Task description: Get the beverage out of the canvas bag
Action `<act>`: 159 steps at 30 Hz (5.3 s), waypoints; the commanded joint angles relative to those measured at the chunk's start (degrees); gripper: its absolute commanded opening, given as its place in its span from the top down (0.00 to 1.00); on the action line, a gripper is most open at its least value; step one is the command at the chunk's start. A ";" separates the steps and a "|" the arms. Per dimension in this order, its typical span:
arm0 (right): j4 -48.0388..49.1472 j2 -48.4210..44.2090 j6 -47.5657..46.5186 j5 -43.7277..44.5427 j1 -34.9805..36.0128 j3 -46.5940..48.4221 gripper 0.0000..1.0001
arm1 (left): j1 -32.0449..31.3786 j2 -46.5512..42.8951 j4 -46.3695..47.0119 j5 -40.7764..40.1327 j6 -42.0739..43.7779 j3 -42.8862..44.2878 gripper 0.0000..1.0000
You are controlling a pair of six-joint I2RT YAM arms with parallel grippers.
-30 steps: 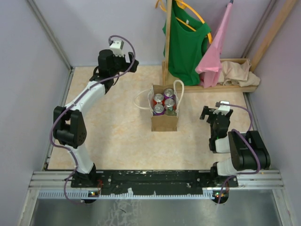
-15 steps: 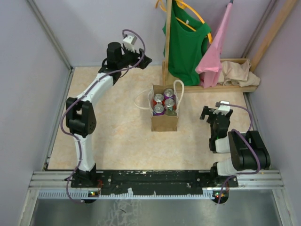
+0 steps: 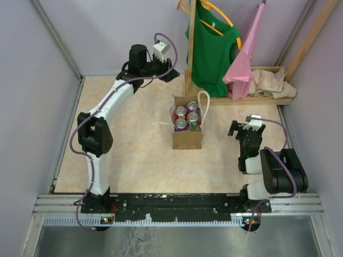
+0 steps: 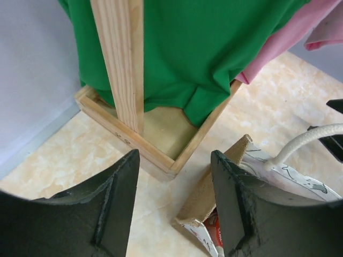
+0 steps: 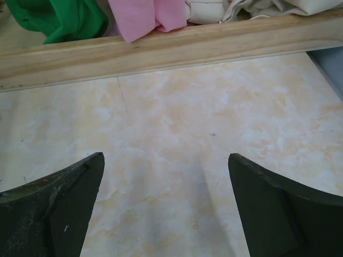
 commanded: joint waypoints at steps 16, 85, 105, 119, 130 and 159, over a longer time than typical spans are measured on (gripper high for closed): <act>2.92 0.02 0.09 0.20 -0.09 1.18 0.01 | -5.09 3.53 -30.22 2.03 5.31 17.43 0.37; 2.91 0.02 0.04 0.19 -0.10 1.14 0.01 | -11.76 20.13 -27.12 -14.96 10.21 14.25 0.04; 2.91 0.03 0.09 0.14 -0.09 1.17 0.01 | -11.76 19.71 -30.62 -20.70 9.75 9.03 0.01; 2.98 0.03 0.09 0.21 -0.09 1.18 0.01 | -11.67 18.29 -32.51 -25.63 8.05 5.25 0.71; 2.92 0.01 0.03 0.14 -0.09 1.18 0.01 | -11.67 13.59 -30.83 -26.18 12.01 4.88 1.00; 2.92 0.03 0.06 0.20 -0.14 1.18 0.01 | -10.09 -0.23 -17.30 -18.16 12.33 13.19 1.00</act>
